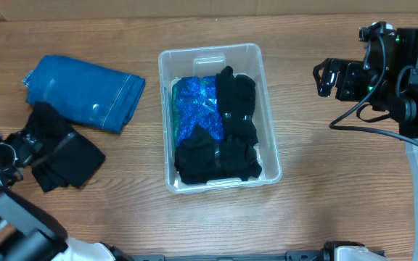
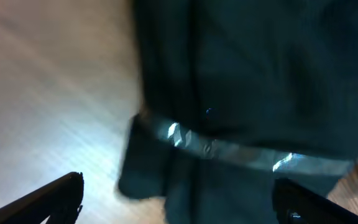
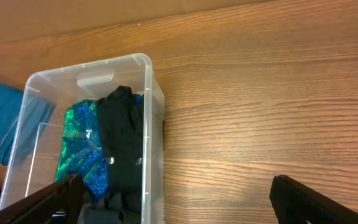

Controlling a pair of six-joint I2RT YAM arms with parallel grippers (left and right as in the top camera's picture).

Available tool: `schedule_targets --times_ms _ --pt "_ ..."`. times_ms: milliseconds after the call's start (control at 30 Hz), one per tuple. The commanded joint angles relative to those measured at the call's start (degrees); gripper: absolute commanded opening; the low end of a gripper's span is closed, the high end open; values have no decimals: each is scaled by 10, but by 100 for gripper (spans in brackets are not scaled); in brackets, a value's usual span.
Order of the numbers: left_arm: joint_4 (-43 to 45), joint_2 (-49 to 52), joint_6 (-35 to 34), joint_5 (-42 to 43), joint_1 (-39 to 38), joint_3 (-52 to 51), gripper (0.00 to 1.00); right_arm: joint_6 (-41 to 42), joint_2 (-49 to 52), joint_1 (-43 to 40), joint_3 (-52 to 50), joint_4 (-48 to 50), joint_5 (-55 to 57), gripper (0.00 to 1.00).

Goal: Pack container
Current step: 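Reach the left gripper to the folded black garment and grasp it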

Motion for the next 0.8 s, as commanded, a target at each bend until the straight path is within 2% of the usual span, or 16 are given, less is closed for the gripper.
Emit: schedule_targets --times_ms 0,167,200,233,300,333,367,400,433,600,700,767 --pt "24 67 69 63 -1 -4 100 0 -5 0 1 1 -4 100" --pt "35 150 69 94 -5 -4 99 0 -5 0 1 7 -4 100" --pt "35 157 69 118 -5 -4 95 0 -5 0 1 7 -4 100" --pt "33 160 71 155 -5 -4 87 0 -5 0 1 7 -4 100" --pt "19 153 82 205 -6 -2 53 0 -5 0 1 7 -4 100" --pt "13 146 83 227 -7 -2 44 0 -5 0 1 6 -4 100" --pt "5 133 84 260 -8 -2 24 0 -5 0 1 6 -4 100" --pt "2 119 84 287 -9 -2 9 0 -5 0 1 6 -3 100" --pt "-1 99 84 316 -10 -2 4 0 -5 0 1 6 -3 100" --pt "-15 -81 77 449 -49 -2 4 0 -5 0 1 6 7 100" --pt "-2 -209 26 465 -141 -2 4 -2 -5 0 1 7 7 100" --pt "19 -255 0 464 -199 -1 4 -2 -5 0 1 6 14 100"
